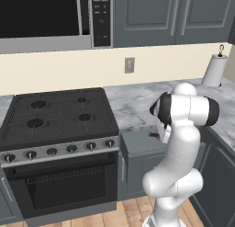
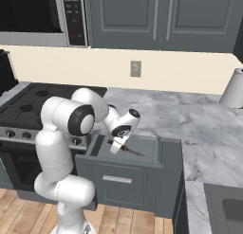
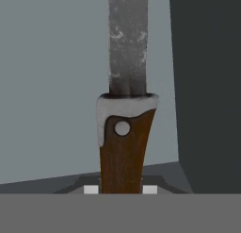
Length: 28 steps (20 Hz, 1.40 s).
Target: Pick up the metallic utensils from the counter and place them in the open drawer. Make sure not to pick up any wooden utensils.
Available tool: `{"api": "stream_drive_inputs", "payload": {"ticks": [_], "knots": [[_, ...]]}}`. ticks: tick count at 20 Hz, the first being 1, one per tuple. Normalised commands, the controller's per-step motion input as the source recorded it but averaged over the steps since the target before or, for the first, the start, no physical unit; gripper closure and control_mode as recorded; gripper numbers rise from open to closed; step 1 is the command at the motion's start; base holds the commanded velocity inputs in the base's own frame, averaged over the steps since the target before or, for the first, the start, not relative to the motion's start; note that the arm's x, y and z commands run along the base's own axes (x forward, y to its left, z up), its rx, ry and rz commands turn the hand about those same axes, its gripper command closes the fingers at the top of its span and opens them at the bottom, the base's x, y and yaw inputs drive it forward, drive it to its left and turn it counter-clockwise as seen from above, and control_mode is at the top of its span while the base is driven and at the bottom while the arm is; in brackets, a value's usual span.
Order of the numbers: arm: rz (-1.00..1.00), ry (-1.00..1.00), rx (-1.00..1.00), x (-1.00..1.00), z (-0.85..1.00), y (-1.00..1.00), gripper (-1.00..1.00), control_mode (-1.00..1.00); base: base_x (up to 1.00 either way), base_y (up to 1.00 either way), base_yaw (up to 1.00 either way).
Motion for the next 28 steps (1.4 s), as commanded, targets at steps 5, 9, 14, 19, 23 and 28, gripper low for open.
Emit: {"api": "stream_drive_inputs", "payload": {"ticks": [5, 9, 14, 19, 23, 28], "knots": [[0.00, 0.00, 0.00, 0.04, -0.27, 0.00, 1.00, -1.00, 0.00, 0.00, 0.00], [0.00, 0.00, 0.00, 0.03, -0.26, 0.00, 1.00, -1.00, 0.00, 0.00, 0.00], [0.00, 0.00, 0.00, 0.05, -0.22, 0.00, 1.00, -1.00, 0.00, 0.00, 0.00], [0.00, 0.00, 0.00, 0.06, -0.21, 0.00, 1.00, -1.00, 0.00, 0.00, 0.00], [0.00, 0.00, 0.00, 0.02, -0.21, 0.00, 1.00, -1.00, 0.00, 0.00, 0.00], [0.00, 0.01, 0.00, 0.00, -0.24, 0.00, 1.00, -1.00, 0.00, 0.00, 0.00]]}}
